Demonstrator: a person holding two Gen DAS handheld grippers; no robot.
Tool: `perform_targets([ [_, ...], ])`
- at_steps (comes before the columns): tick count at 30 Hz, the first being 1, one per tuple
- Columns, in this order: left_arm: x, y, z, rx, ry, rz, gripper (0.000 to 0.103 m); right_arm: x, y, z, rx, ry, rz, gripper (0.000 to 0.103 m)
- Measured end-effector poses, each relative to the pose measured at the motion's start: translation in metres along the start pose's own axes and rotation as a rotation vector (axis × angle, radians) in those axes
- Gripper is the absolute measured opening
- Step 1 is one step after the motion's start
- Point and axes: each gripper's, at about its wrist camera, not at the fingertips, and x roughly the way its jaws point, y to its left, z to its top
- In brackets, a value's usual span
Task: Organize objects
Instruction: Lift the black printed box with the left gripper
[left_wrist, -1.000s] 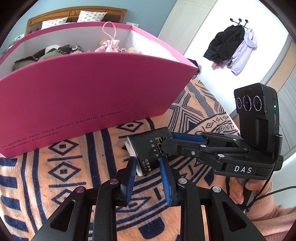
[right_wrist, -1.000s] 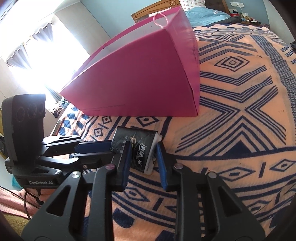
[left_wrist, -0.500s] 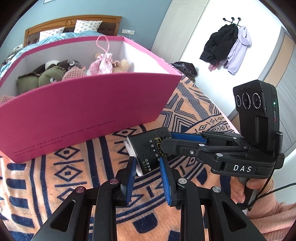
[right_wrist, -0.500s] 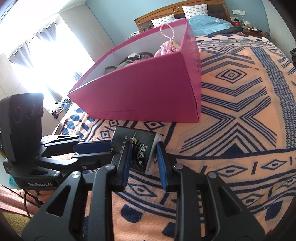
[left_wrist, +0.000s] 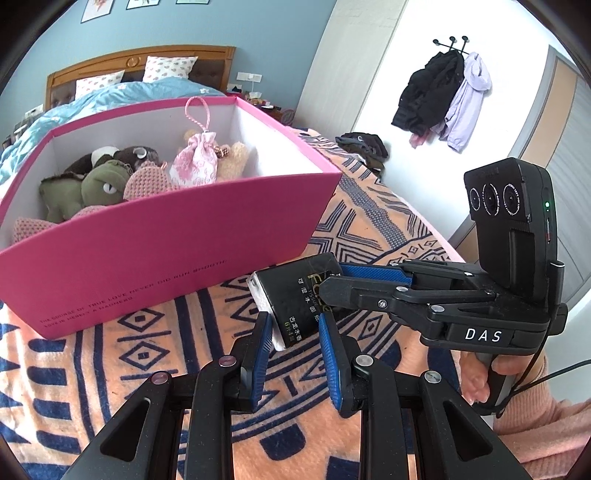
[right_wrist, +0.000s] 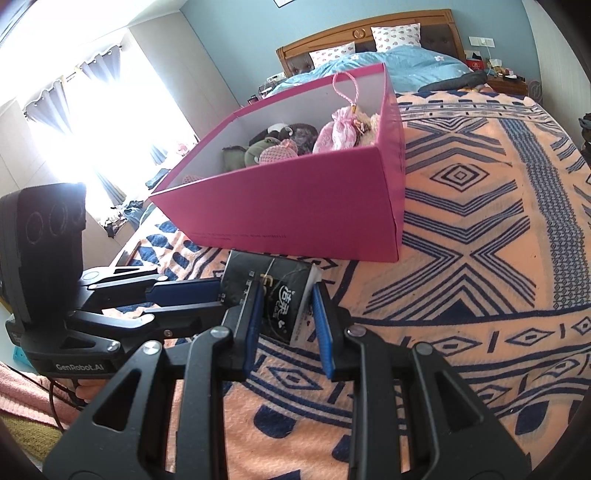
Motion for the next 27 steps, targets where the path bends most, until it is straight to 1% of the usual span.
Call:
perform_targets([
  [24, -0.021, -0.008, 0.011, 0.038, -0.059, 0.006, 0.026, -0.019, 0.011, 0.011, -0.047, -0.053, -0.002, 0.030],
  [27, -0.023, -0.009, 0.013, 0.043, -0.070, 0.006, 0.027, -0.021, 0.012, 0.012, -0.050, -0.058, -0.001, 0.030],
])
